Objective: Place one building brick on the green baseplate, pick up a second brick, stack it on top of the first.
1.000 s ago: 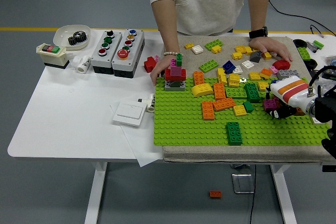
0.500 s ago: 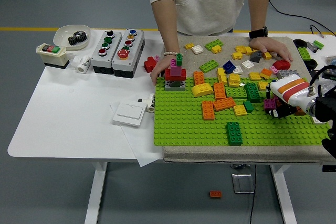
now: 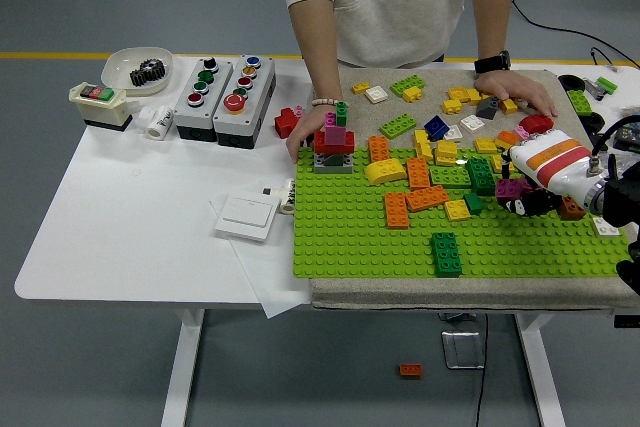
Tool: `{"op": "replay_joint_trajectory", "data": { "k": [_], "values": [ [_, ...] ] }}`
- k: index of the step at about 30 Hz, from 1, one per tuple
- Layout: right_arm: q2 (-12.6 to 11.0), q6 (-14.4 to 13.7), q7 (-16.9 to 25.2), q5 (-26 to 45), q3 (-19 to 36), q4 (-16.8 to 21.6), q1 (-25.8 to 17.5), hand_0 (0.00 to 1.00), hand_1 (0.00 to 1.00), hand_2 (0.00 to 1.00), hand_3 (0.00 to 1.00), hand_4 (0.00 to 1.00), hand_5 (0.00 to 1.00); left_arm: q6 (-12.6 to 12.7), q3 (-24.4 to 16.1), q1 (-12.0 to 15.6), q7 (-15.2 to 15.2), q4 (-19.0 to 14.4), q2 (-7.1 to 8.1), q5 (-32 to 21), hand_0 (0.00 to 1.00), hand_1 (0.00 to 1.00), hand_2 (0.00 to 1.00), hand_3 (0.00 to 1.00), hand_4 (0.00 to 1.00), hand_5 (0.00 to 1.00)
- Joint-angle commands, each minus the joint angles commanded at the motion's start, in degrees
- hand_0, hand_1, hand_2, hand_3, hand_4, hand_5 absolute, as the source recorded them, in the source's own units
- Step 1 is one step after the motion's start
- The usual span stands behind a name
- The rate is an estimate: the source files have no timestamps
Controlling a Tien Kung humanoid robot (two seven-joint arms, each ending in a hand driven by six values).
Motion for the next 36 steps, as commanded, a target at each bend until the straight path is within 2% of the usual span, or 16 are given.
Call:
{"op": "replay_joint_trajectory", "data": {
  "k": [6, 11, 19, 27, 36],
  "values": [
    [-1.82, -0.42, 0.7, 1.06, 0.82, 4.93, -1.87, 0.191, 0.155, 0.249, 0.487, 0.748, 0.425, -0.05, -0.09, 0.22, 0.03, 0.04, -0.03, 0.12, 0.816, 0.818, 0.815, 0.628, 0.724, 0.676],
    [-3.93, -0.44, 3.05, 6.37, 1.1, 10.38, -3.99, 0.192, 0.153, 0.248, 0.491, 0.749, 0.433, -0.15, -0.44, 0.46, 0.15, 0.09, -0.05, 0.67, 0.816, 0.818, 0.816, 0.629, 0.725, 0.678],
    [-5.66, -0.24, 3.98, 9.4, -0.2, 15.58, -5.82, 0.193, 0.151, 0.248, 0.497, 0.755, 0.437, -0.35, -0.88, 0.73, 0.39, 0.11, -0.07, 1.49, 0.817, 0.818, 0.816, 0.629, 0.726, 0.678],
    [-6.37, 0.7, 3.27, 9.72, -1.95, 18.66, -6.93, 0.193, 0.151, 0.248, 0.498, 0.759, 0.444, -0.41, -1.05, 0.86, 0.4, 0.1, -0.08, 1.78, 0.817, 0.818, 0.816, 0.628, 0.726, 0.678],
    [-5.72, 0.64, 3.32, 10.75, -3.5, 18.37, -6.02, 0.2, 0.152, 0.25, 0.5, 0.763, 0.446, -0.43, -0.7, 0.7, 0.27, 0.05, -0.06, 1.29, 0.818, 0.818, 0.816, 0.629, 0.726, 0.678]
  ]
}}
